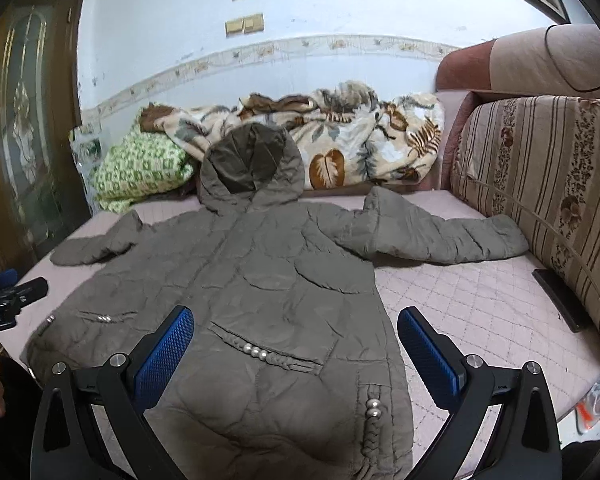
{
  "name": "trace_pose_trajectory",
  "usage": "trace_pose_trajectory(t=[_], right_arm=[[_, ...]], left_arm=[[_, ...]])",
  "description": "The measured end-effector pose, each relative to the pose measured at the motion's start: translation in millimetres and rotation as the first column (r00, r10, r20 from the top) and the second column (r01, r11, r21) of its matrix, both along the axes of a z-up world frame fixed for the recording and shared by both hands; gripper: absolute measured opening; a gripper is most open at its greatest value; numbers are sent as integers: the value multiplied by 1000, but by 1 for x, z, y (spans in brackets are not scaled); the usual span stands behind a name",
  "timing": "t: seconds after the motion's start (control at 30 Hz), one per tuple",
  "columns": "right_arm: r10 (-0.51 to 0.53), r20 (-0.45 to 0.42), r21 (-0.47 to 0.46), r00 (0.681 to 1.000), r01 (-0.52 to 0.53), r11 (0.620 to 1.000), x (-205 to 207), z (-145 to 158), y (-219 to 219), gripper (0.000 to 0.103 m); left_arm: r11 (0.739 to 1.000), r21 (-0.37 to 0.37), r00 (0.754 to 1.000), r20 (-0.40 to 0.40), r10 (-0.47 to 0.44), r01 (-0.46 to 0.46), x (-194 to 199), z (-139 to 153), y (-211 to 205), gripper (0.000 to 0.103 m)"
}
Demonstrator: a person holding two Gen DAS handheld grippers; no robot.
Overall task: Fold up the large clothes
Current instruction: 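Spread the grey hooded jacket flat on the bed, both tools open, then reach the right tool to the jacket sleeve cuff near the sofa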
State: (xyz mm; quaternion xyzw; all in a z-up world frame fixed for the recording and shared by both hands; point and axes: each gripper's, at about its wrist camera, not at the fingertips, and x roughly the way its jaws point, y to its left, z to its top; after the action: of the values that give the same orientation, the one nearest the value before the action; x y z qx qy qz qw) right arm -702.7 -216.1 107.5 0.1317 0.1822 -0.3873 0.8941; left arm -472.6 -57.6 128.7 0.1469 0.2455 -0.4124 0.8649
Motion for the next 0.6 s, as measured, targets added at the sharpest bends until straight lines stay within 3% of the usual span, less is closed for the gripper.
trace_pose_trajectory(t=[0.13, 0.33, 0.6], right_arm=[[27, 28, 5, 999, -27, 1000, 1, 0, 22, 103], [85, -4, -32, 996, -85, 996, 13, -1, 50, 103], [84, 15, 0, 996, -84, 996, 12, -2, 50, 103]], left_arm=[[1000, 1, 1000, 1, -9, 9, 1, 1, 8, 103], [1000, -2, 1000, 3, 0, 0, -2, 6, 7, 103], [1000, -19, 1000, -9, 7, -7, 0, 10, 13, 103]])
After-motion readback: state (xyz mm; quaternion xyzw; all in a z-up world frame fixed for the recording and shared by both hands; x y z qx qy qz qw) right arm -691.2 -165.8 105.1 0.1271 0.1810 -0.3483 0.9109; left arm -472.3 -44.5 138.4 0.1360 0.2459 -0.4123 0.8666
